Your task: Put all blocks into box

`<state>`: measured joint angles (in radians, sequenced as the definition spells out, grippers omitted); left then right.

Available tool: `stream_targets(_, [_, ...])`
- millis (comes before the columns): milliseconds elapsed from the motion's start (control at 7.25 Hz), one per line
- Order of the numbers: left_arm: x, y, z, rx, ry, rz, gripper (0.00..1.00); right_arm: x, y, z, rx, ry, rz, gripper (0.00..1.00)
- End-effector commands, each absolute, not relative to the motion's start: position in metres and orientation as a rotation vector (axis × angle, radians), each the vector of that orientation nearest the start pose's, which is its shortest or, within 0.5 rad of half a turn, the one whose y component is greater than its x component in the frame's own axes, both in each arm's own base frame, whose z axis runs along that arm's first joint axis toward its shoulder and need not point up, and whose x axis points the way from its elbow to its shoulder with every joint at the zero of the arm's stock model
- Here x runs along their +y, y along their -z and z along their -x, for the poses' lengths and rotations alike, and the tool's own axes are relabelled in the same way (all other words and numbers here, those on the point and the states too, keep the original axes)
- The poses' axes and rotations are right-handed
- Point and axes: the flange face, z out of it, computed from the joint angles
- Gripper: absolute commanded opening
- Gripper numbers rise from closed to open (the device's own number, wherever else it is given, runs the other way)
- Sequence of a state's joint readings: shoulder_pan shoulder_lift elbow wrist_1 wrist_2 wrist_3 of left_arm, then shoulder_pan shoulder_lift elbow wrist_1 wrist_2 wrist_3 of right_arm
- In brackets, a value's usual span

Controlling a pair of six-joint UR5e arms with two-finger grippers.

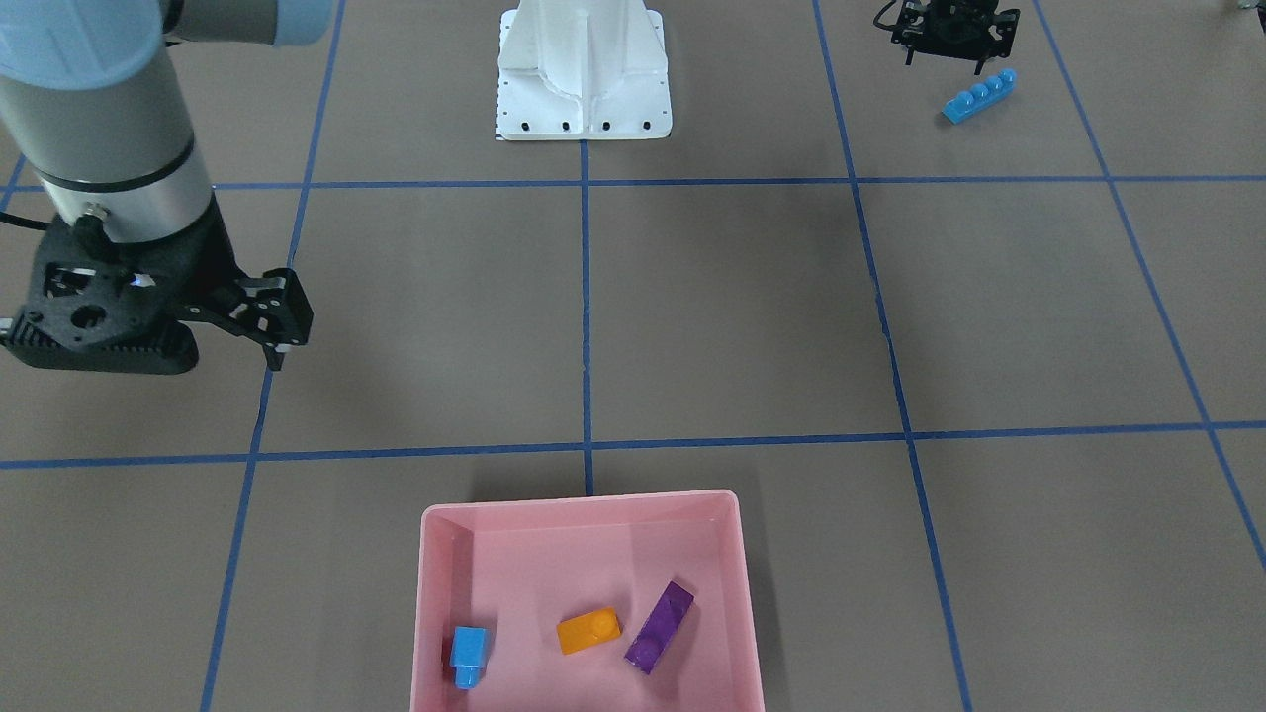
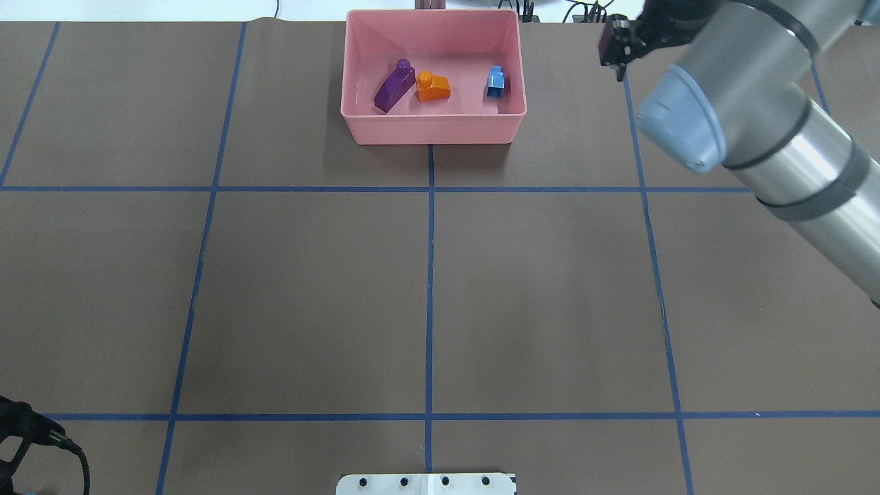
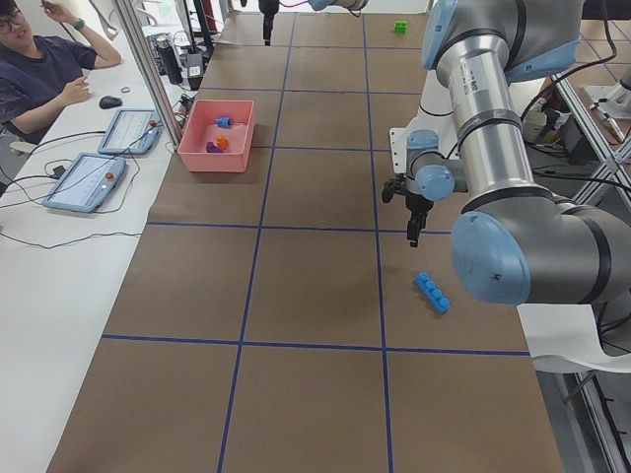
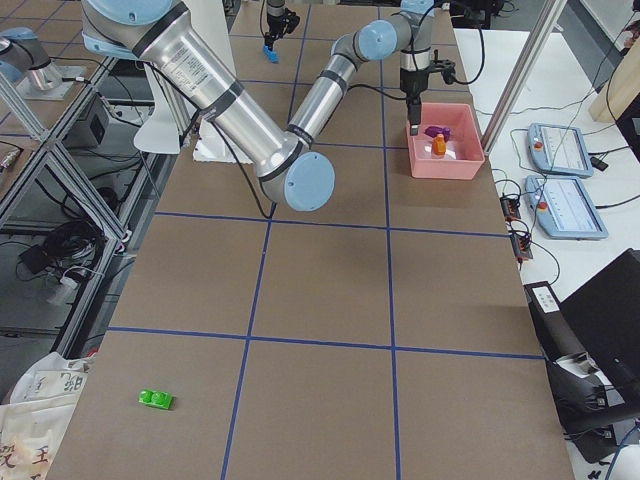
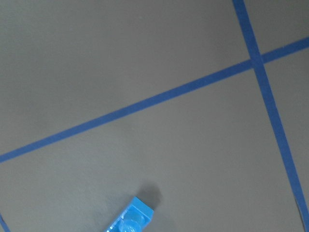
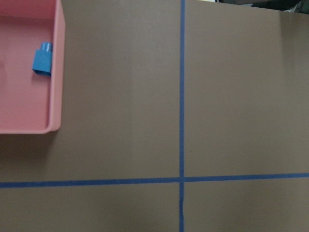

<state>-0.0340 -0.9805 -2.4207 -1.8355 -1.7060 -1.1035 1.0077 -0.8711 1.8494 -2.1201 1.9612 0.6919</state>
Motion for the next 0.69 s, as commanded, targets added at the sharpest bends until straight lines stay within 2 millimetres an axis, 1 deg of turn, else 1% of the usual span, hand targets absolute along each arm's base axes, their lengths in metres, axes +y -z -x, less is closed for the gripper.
stream_targets(0, [-0.119, -0.508, -0.25, 0.547, -0.5, -0.05, 1.0, -0.542, -0.26, 0.21, -0.567, -0.005, -0.075, 1.0])
stream_targets(138, [-0.117, -0.553, -0.228, 0.623, -0.51, -0.072, 1.0, -0.532, -0.278, 0.203, -0.555, 0.0, -0.056, 1.0])
stream_targets(276, [-0.115, -0.557, -0.222, 0.626, -0.517, -0.069, 1.0, -0.529, -0.286, 0.201, -0.548, 0.01, -0.049, 1.0])
stream_targets(552, [-0.105, -0.559, -0.228, 0.622, -0.545, -0.069, 1.0, -0.528, -0.296, 0.2, -0.539, 0.009, -0.035, 1.0])
